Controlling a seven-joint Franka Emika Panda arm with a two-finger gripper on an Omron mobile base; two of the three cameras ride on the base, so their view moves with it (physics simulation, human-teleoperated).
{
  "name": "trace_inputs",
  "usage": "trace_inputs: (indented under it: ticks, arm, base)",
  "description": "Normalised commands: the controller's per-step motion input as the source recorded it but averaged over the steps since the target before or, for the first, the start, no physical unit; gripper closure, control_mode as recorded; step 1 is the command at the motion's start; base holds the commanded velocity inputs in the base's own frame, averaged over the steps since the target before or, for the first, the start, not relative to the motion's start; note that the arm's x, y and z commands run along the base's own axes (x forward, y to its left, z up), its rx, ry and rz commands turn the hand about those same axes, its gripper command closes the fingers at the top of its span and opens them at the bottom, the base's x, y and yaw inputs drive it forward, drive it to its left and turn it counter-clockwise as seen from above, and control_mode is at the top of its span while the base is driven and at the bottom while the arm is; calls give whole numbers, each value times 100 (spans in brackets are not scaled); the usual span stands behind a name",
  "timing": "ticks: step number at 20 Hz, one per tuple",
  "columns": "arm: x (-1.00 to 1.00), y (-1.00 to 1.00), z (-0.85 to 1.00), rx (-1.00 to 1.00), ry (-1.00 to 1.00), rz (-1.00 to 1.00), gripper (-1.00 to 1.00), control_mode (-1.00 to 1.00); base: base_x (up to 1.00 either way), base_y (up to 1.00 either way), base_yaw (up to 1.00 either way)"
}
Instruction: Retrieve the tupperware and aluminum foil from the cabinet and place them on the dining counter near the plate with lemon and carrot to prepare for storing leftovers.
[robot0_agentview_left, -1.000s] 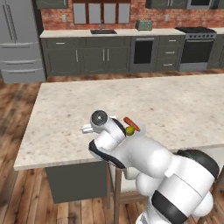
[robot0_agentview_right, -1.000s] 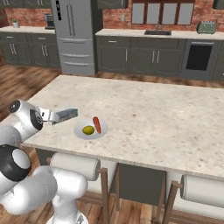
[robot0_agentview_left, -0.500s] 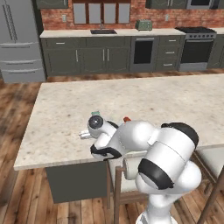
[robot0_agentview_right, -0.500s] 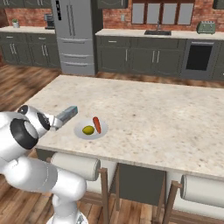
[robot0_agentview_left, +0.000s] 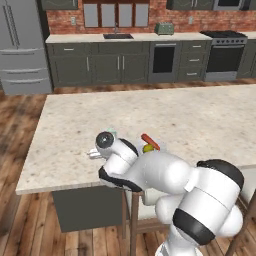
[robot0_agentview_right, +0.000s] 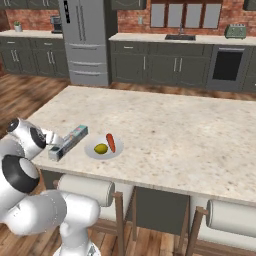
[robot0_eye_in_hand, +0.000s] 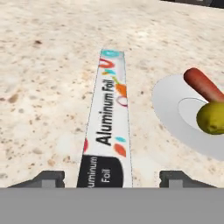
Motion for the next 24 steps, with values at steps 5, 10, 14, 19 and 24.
trace_inputs:
  ticks: [5, 10, 14, 19, 24]
  arm:
    - [-34, -19, 85, 0, -6, -8, -100, -100]
    - [-53, -51, 82, 5, -11, -4, -100, -100]
    - [-96, -78, 45, 21, -12, -1, -100, -100]
    - [-73, -99, 25, 31, -2, 0, -100, -100]
    - [-28, -98, 23, 29, 0, 0, -100, -100]
  base:
    - [0, 0, 0]
    - [0, 0, 0]
    - [0, 0, 0]
    - [0, 0, 0]
    - [0, 0, 0]
